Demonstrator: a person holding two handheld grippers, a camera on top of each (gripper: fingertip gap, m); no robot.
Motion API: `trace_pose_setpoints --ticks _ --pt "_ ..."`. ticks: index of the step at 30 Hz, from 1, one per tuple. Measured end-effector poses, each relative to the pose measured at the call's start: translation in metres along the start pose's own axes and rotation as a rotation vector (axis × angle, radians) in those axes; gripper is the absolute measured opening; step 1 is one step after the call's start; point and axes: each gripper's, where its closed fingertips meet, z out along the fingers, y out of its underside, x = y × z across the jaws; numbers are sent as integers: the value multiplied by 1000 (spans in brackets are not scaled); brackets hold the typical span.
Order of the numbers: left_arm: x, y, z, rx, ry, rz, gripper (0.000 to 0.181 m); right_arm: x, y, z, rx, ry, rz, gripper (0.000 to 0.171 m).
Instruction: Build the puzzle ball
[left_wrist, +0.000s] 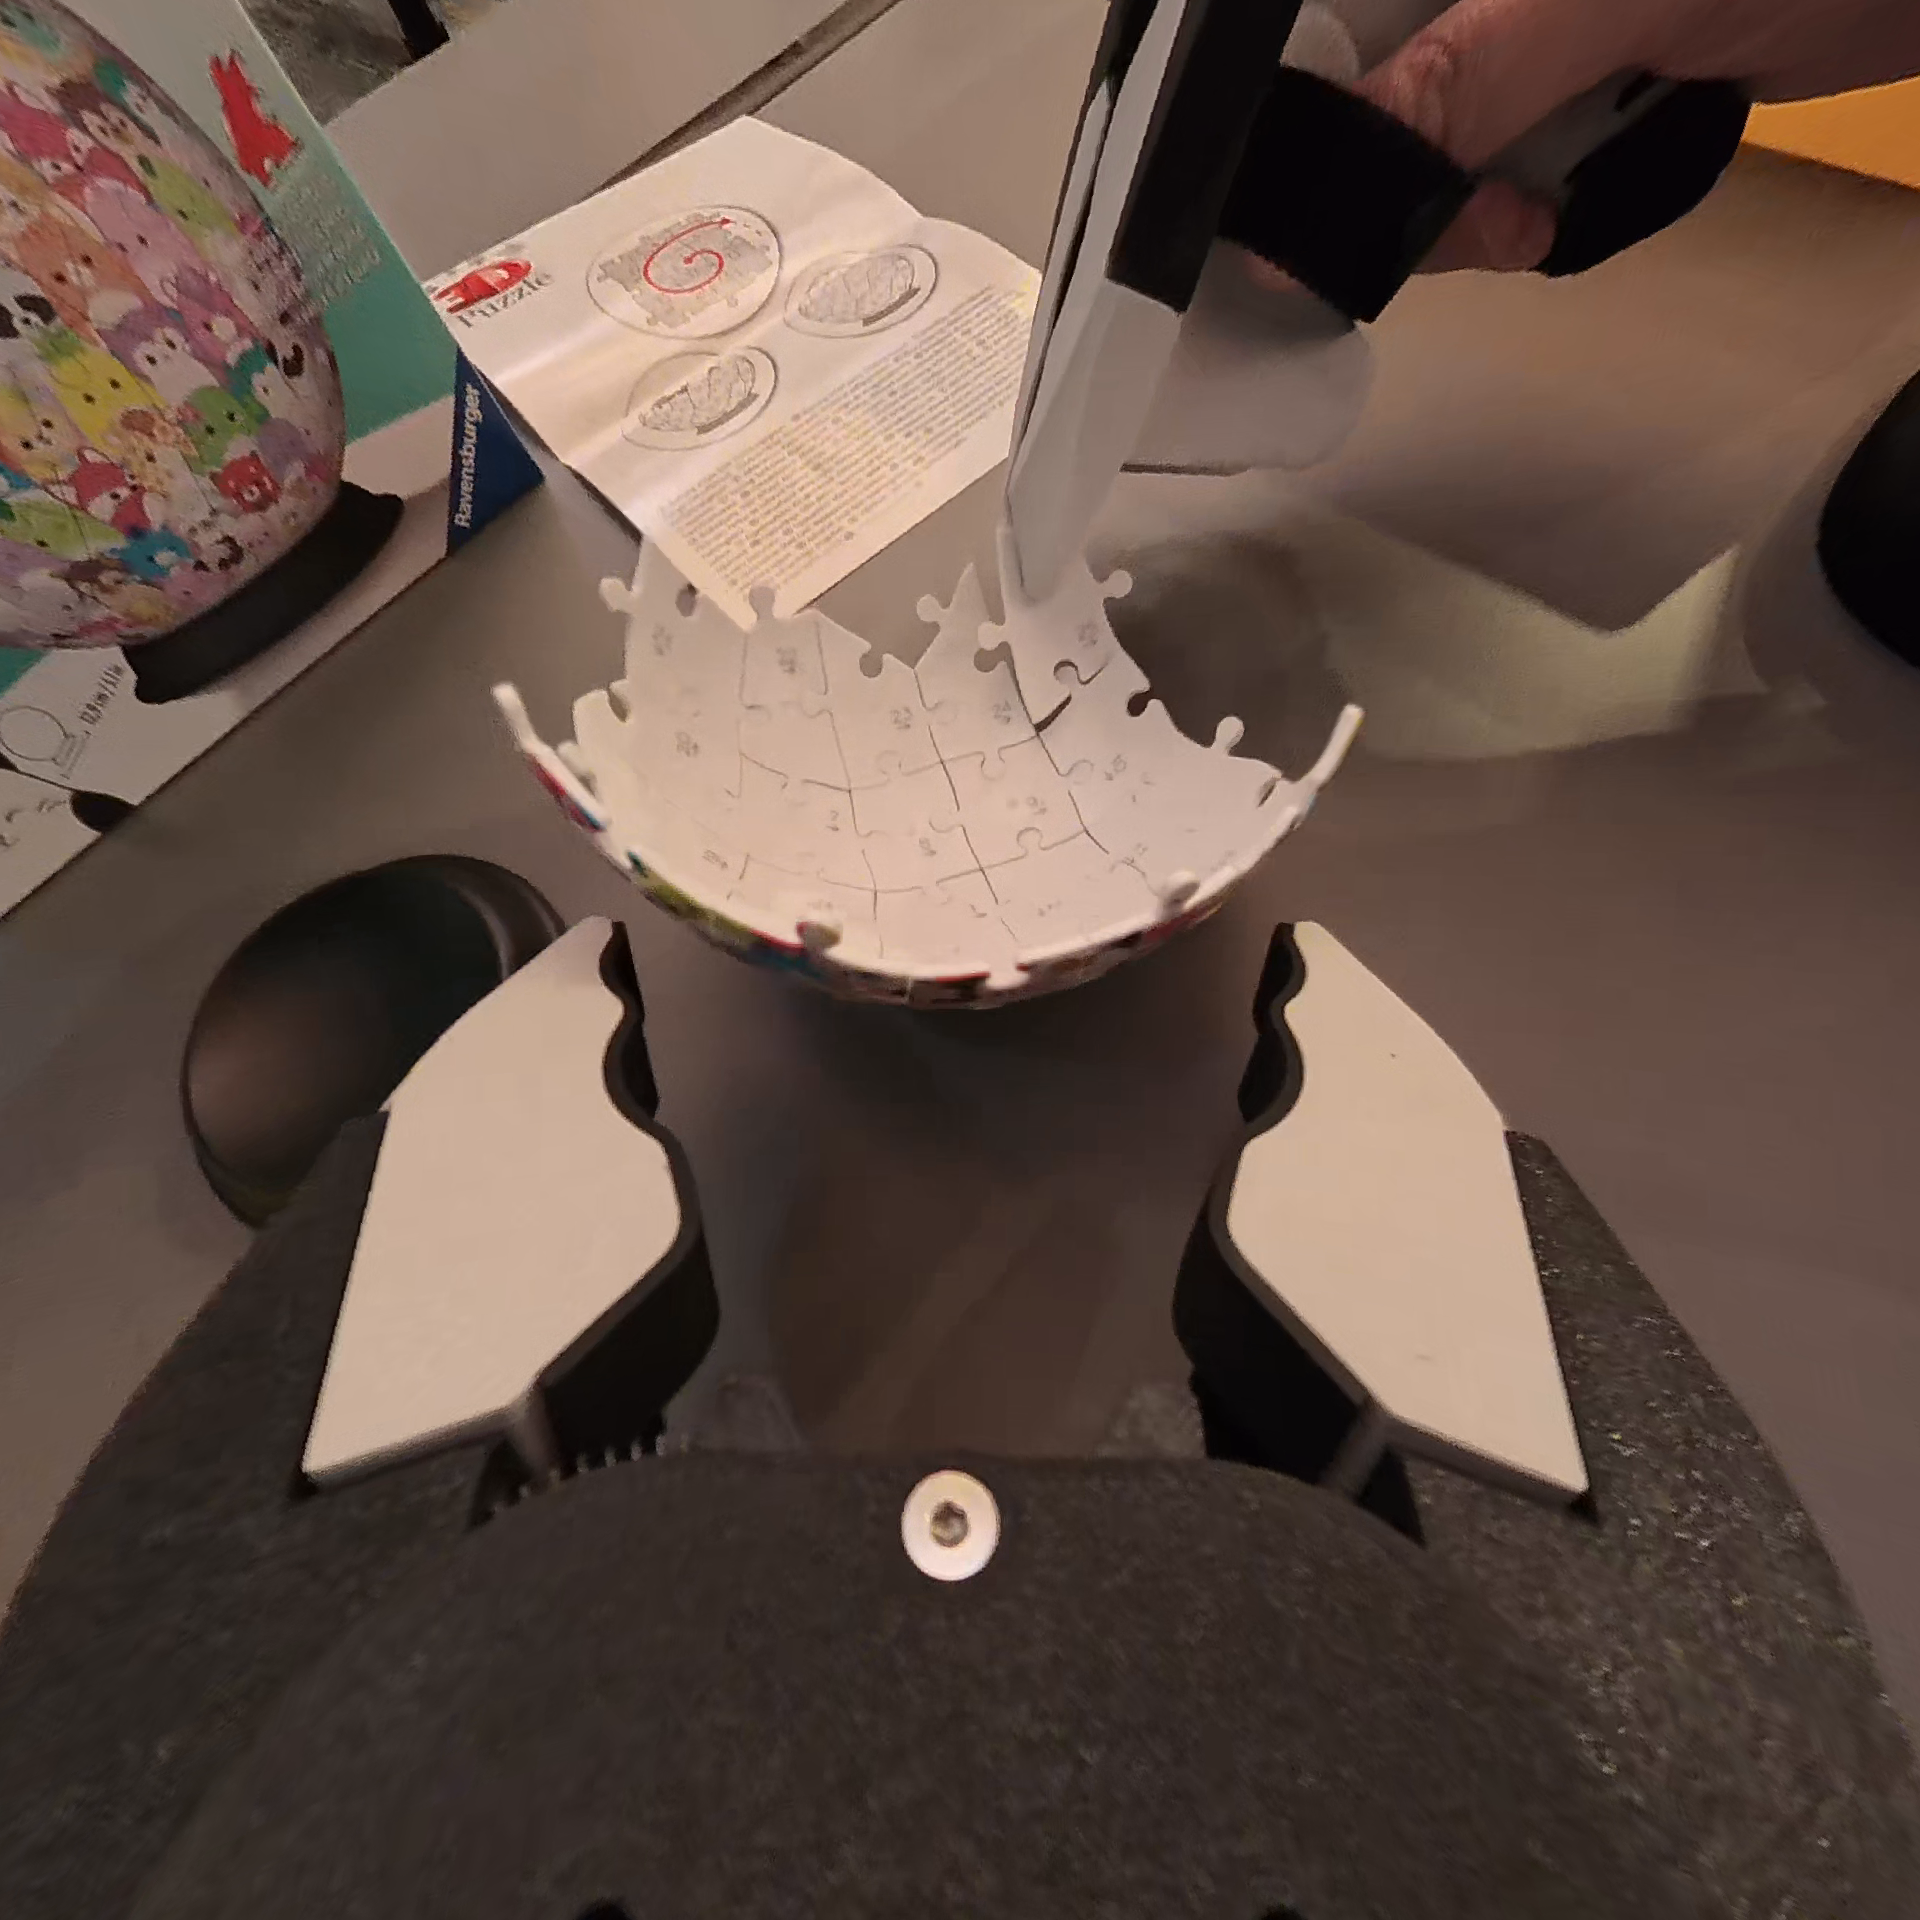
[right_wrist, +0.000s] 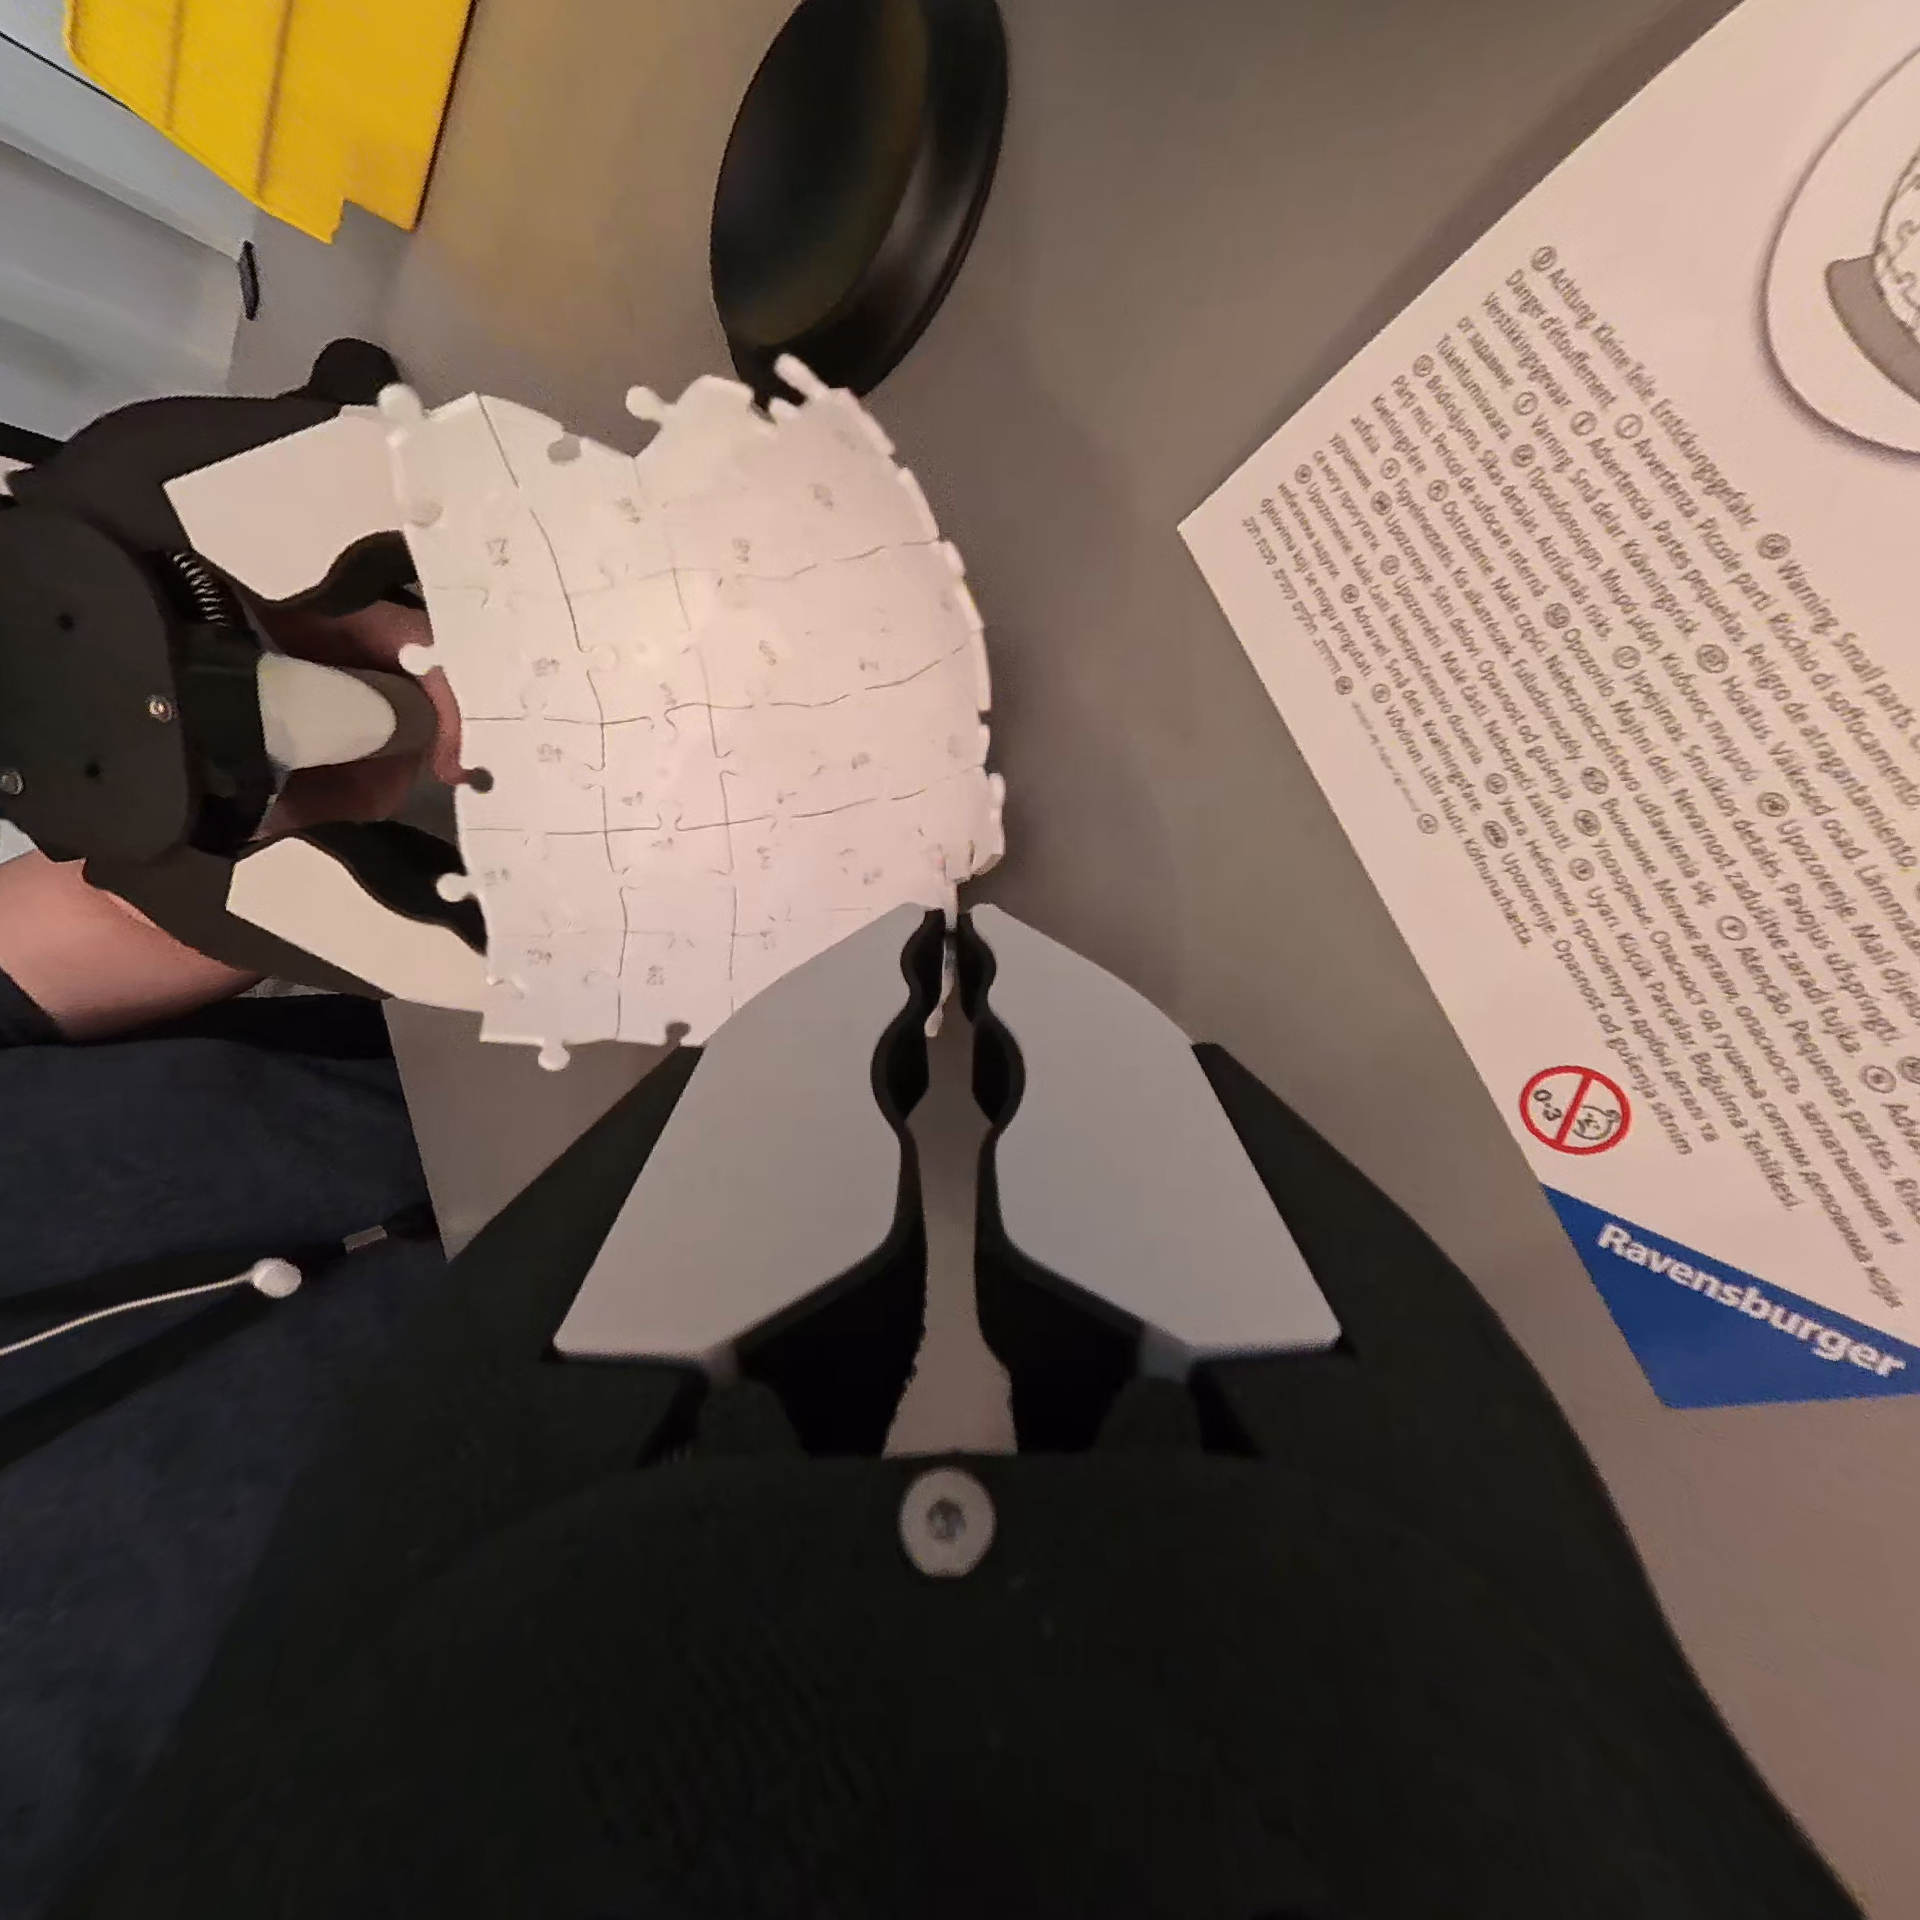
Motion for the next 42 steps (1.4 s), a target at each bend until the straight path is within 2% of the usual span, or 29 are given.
trace_pose_setpoints --ticks 25,35,42 --pt "-2 -16 12 60 14 28 108 8 1 -6 27 -25 45 3" --pt "0 -28 11 49 -1 143 103 19 9 -1 -86 10 68 9" --pt "3 -37 14 53 6 169 103 20 10 1 -104 42 8 11"
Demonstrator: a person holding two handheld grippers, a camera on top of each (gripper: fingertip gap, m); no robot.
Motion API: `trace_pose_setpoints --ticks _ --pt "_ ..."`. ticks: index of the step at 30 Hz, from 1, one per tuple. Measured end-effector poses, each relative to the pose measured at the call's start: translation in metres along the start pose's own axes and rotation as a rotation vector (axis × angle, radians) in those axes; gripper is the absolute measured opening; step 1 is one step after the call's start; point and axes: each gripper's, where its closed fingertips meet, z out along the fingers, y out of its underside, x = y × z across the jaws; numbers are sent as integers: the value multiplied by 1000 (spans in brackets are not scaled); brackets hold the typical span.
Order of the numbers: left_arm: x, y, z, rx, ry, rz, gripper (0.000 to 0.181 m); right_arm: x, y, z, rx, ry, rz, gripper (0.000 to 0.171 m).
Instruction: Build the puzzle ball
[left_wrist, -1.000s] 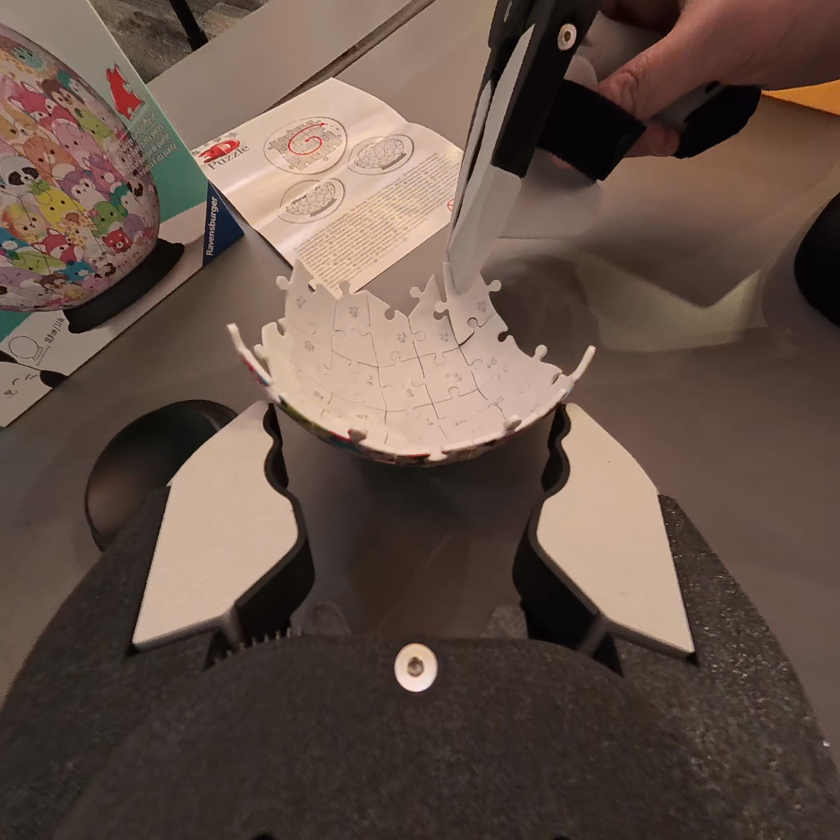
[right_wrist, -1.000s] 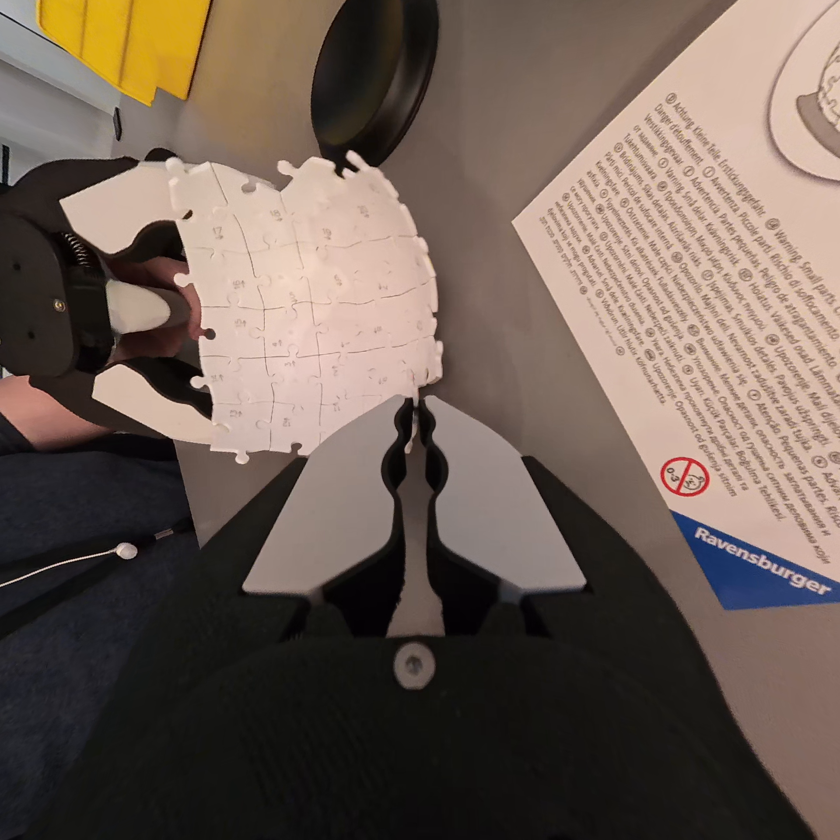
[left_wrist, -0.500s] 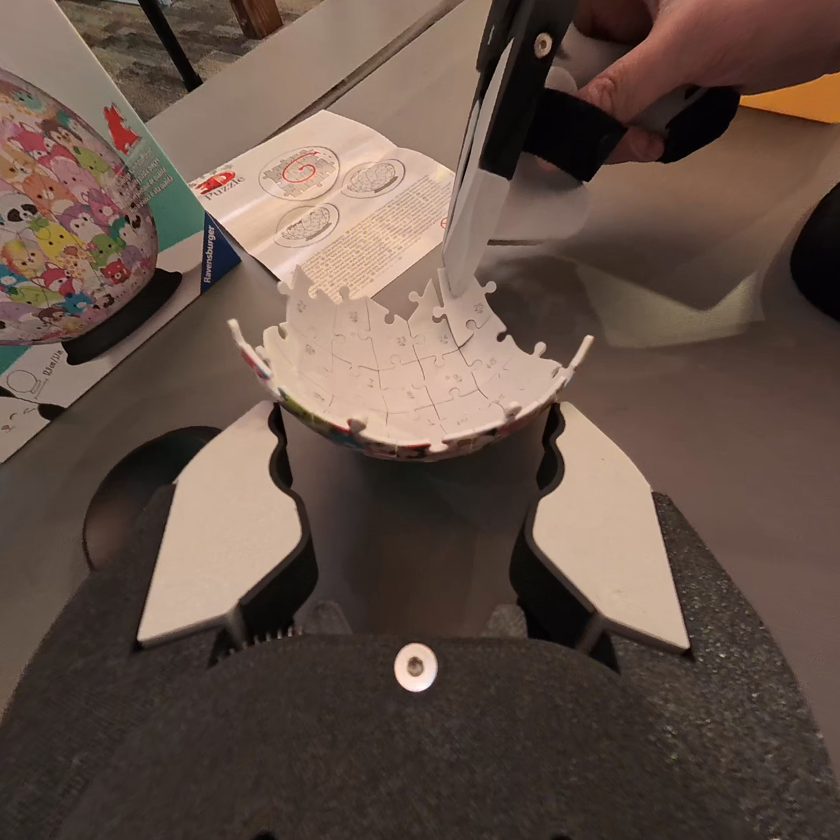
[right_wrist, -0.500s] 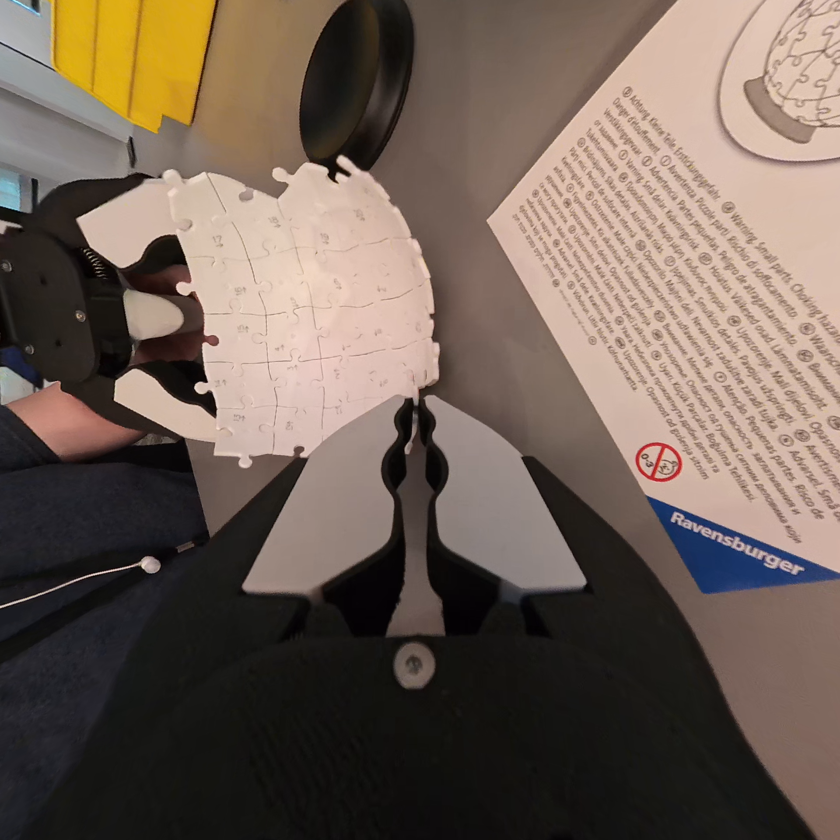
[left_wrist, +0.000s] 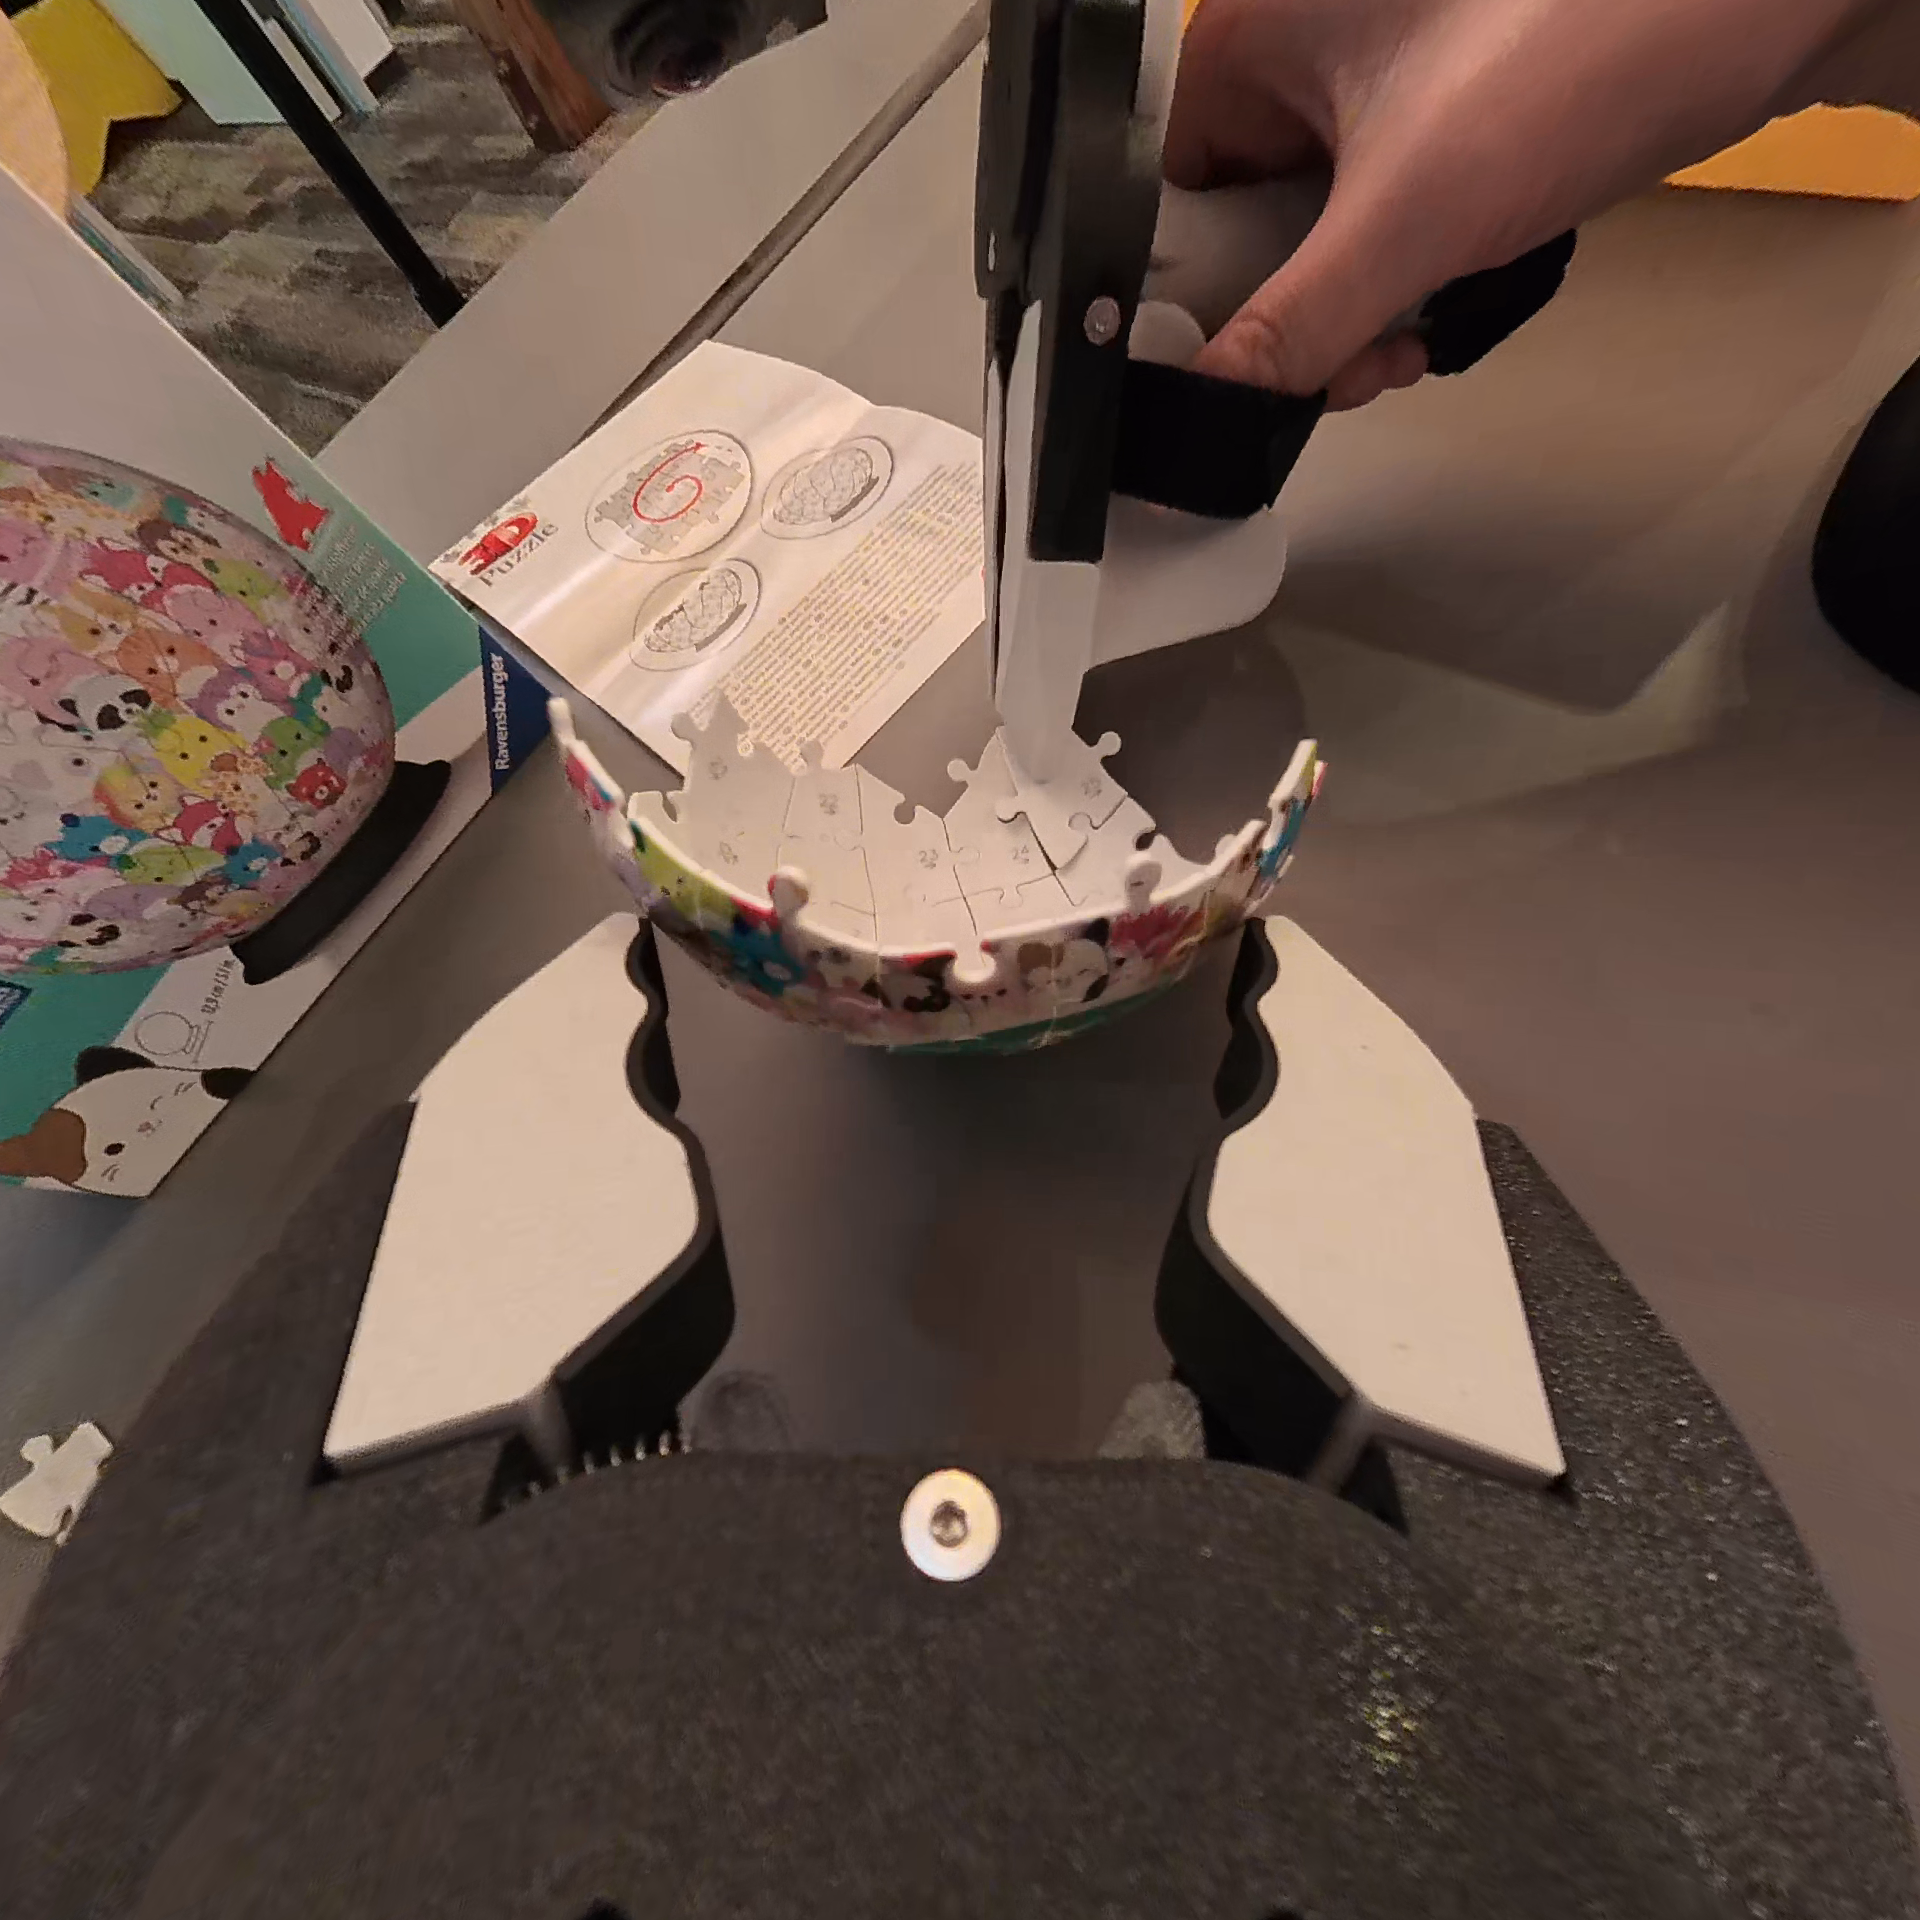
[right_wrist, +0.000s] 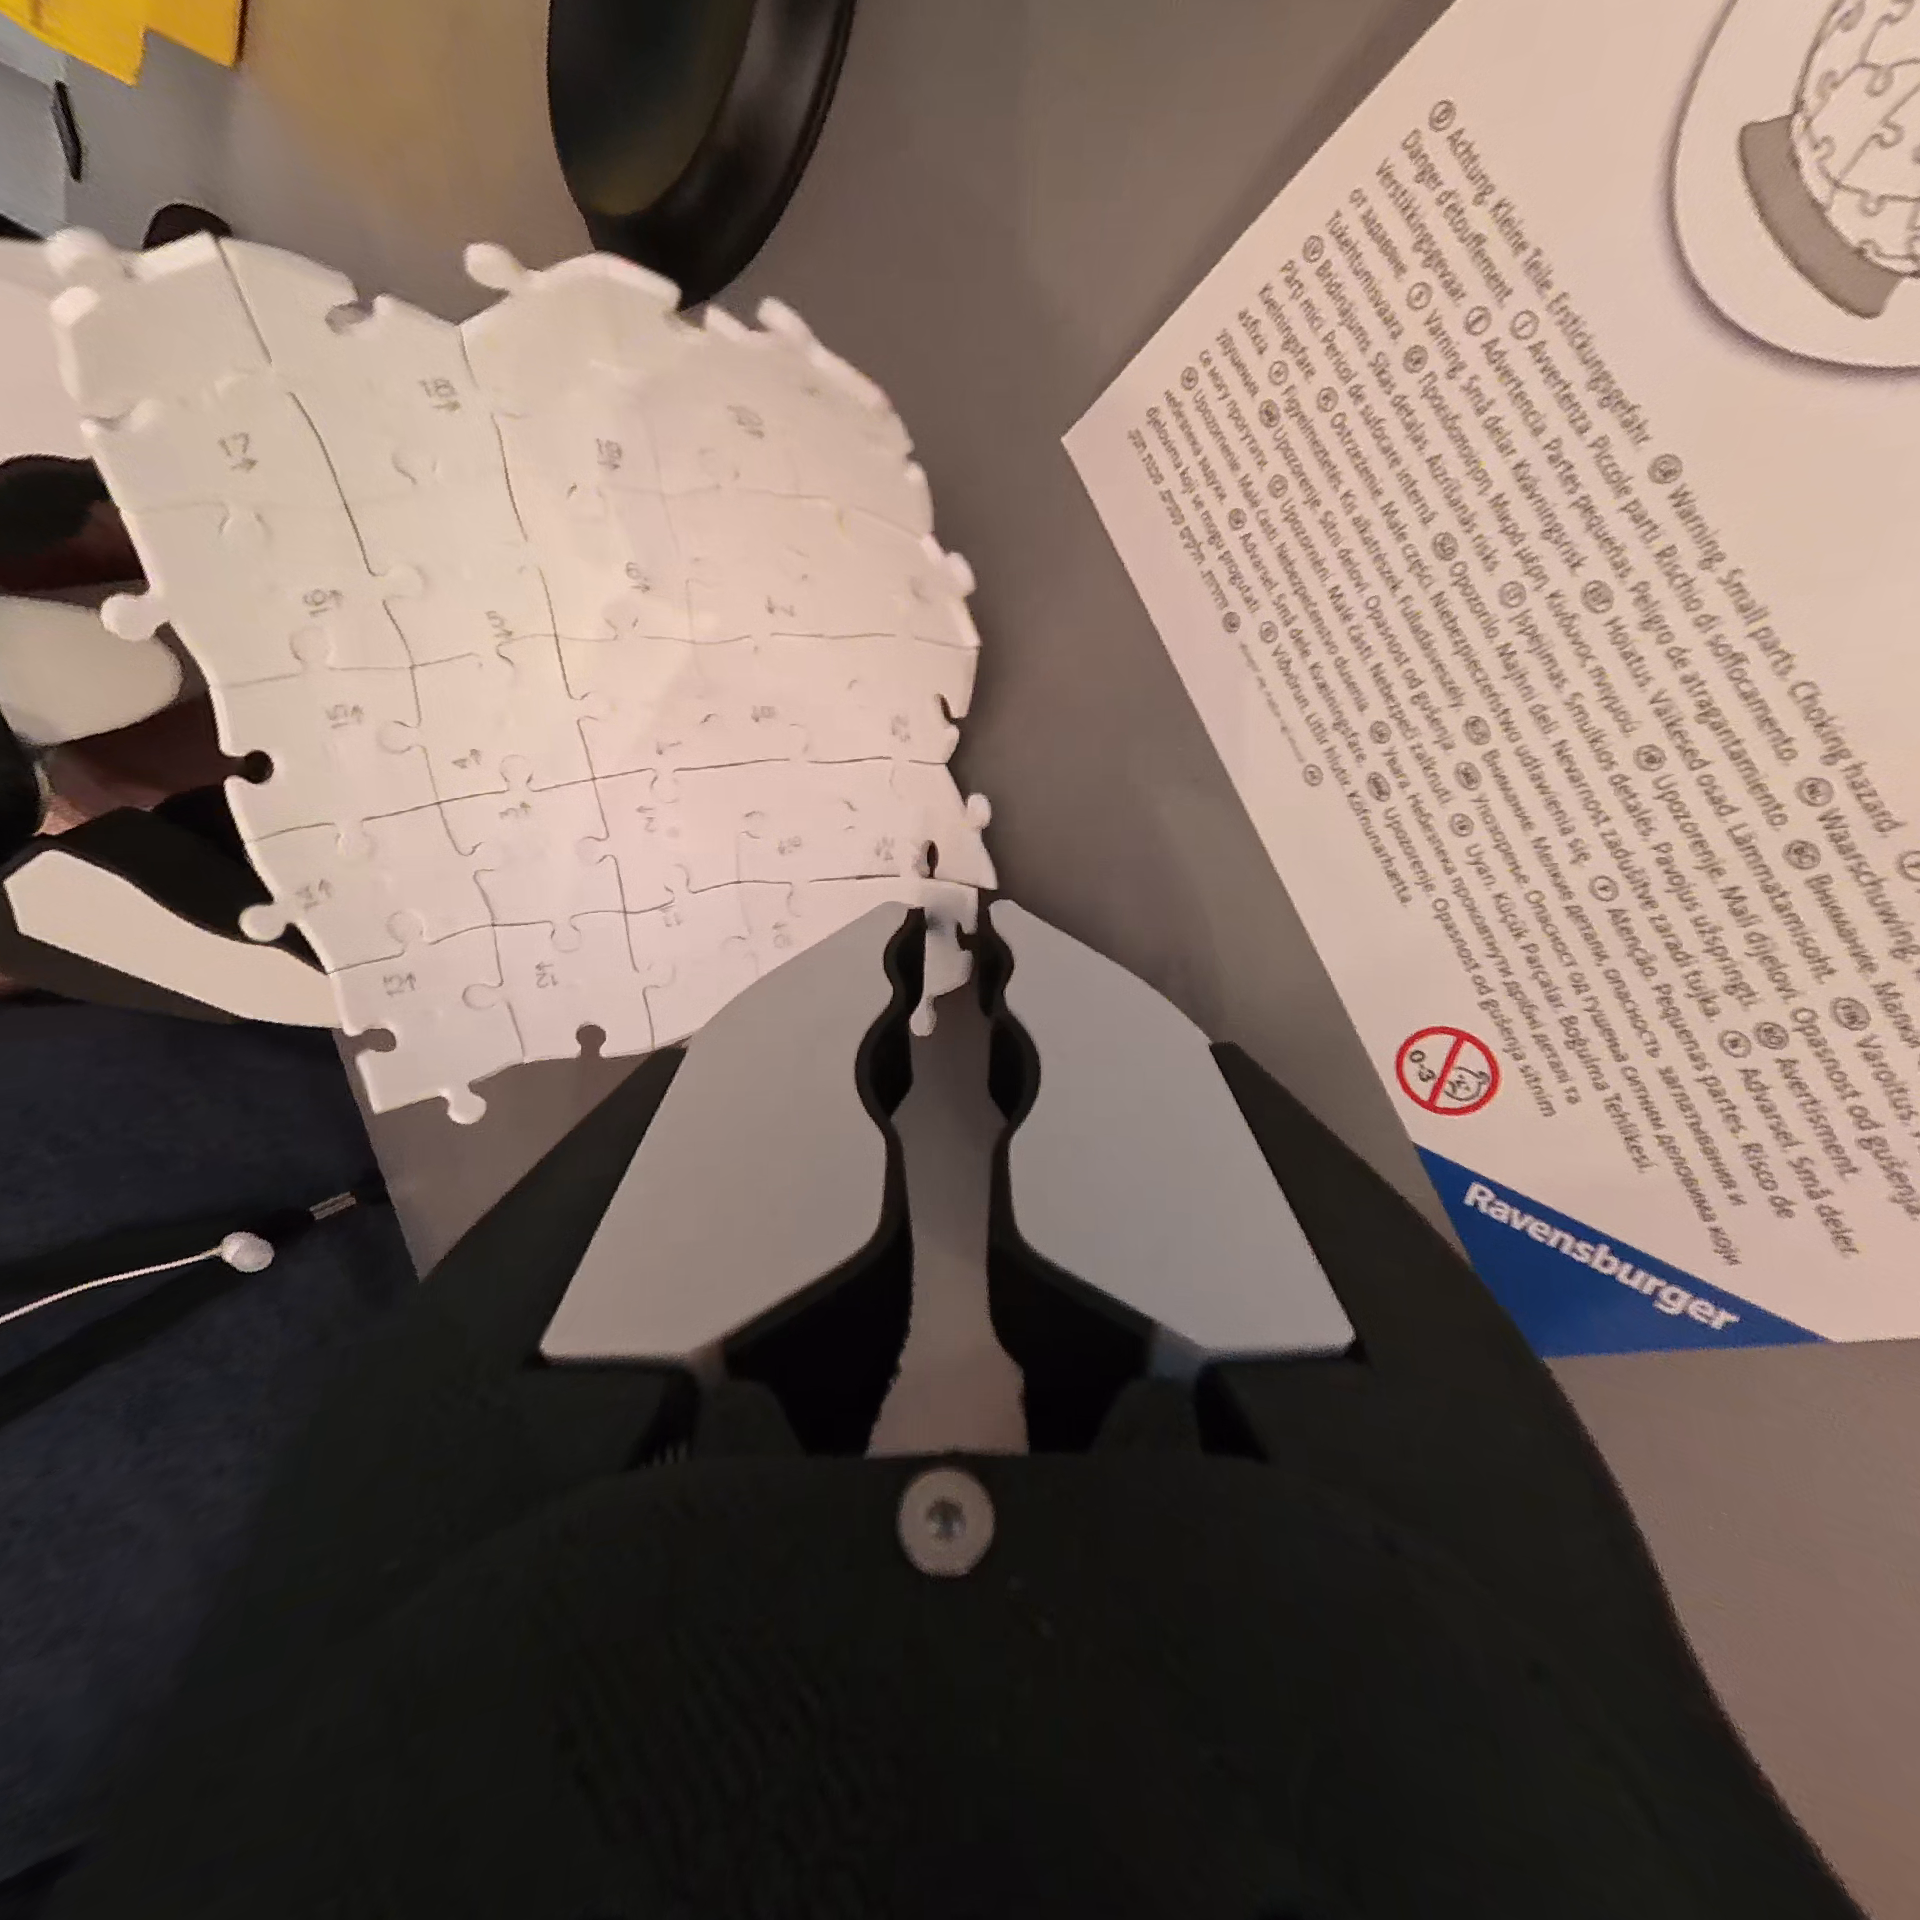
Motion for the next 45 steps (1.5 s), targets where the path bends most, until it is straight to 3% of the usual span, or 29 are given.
trace_pose_setpoints --ticks 9,18,30,45 --pt "-1 -3 0 -6 -7 18 102 5 0 -3 0 143 -100 16" --pt "-1 -5 0 -15 -15 25 101 1 0 -3 12 153 -124 24" --pt "6 -15 0 -4 -33 97 99 4 2 -3 -13 314 -163 24" --pt "13 -24 0 23 -62 143 96 8 0 -4 46 342 -77 17"
